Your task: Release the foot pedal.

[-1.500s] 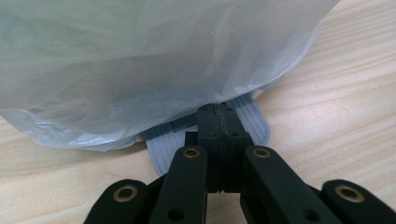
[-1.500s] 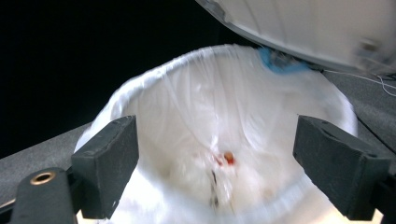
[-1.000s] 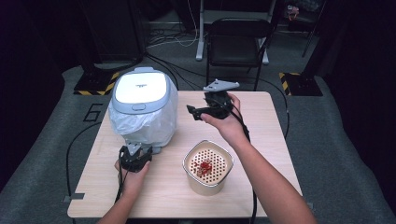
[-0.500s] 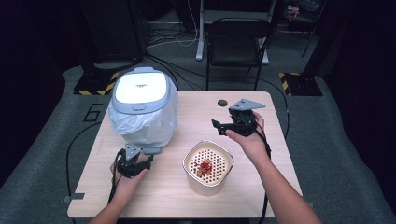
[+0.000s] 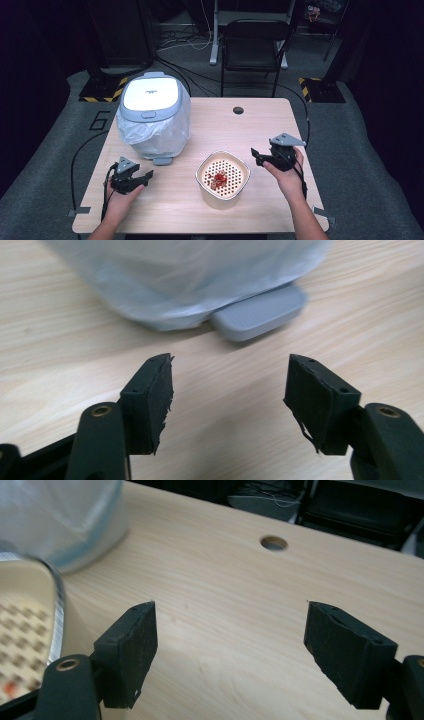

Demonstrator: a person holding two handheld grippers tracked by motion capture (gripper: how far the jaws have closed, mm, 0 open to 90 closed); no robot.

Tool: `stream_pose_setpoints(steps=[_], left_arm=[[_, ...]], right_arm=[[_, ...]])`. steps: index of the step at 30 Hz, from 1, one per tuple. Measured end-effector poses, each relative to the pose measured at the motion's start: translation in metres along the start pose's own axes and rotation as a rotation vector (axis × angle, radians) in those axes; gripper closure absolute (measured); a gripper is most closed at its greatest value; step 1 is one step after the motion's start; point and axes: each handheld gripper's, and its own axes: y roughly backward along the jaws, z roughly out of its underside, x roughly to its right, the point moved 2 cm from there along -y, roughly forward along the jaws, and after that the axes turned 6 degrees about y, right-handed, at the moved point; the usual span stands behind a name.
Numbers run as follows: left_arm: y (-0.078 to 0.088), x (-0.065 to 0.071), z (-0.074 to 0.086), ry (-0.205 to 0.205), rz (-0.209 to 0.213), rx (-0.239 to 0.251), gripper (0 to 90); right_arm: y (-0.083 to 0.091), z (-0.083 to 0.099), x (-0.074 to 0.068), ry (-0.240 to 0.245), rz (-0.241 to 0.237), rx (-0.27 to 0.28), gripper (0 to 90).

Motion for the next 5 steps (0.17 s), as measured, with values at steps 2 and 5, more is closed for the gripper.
stream_pose_setpoints(steps=[2, 5], left_arm=[[-0.001, -0.007, 0.001, -0.007, -0.044, -0.005, 35.2], [-0.001, -0.015, 0.003, -0.04, -0.092, -0.012, 35.2]], right_arm=[[0.0, 0.019, 0.003, -0.015, 0.024, -0.023, 20.1], [-0.002, 0.048, 0.007, -0.046, 0.07, -0.065, 19.8]])
